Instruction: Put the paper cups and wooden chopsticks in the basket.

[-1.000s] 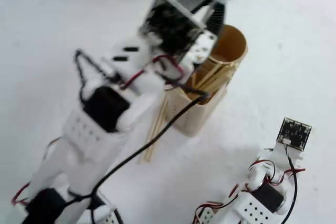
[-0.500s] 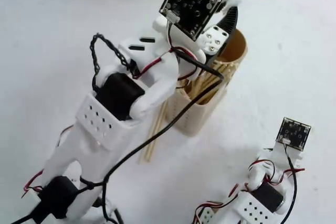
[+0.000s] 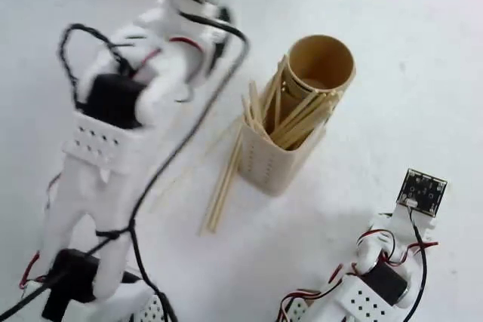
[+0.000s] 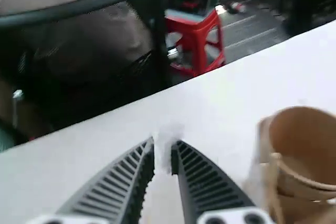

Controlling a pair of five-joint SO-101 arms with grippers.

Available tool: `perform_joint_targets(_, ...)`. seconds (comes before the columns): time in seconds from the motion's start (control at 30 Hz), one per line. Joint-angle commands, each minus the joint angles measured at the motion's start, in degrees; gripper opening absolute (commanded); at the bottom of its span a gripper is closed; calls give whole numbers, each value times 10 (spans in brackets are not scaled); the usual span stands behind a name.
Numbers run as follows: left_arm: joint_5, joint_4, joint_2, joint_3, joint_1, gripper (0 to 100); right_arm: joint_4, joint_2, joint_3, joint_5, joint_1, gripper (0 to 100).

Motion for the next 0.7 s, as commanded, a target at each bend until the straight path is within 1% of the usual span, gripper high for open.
perform_joint_targets(0.0, 3, -45, 0, 142, -116, 76, 2, 2, 6, 5, 4, 18)
perform_joint_targets(0.1, 1, -159, 0, 315, -143, 79, 2, 2, 6, 5, 4, 18)
perform_joint_targets(0.2, -41, -278, 0, 461, -145, 80, 2, 2, 6, 5, 4, 18)
perform_joint_targets(0.27, -72, -337, 0, 526, -140, 80, 2, 2, 6, 5, 4, 18)
perform_joint_targets(0.3, -85, -349, 0, 543, -139, 81, 2, 2, 6, 5, 4, 18)
perform_joint_targets(0.37, -93, -351, 1, 551, -140, 81, 2, 2, 6, 5, 4, 18)
perform_joint_targets(0.5, -78, -328, 33, 525, -140, 92, 2, 2, 6, 5, 4, 18)
perform_joint_targets(0.6, -78, -275, 110, 454, -145, 146, 2, 2, 6, 5, 4, 18)
perform_joint_targets(0.67, -78, -222, 174, 387, -149, 143, 2, 2, 6, 5, 4, 18)
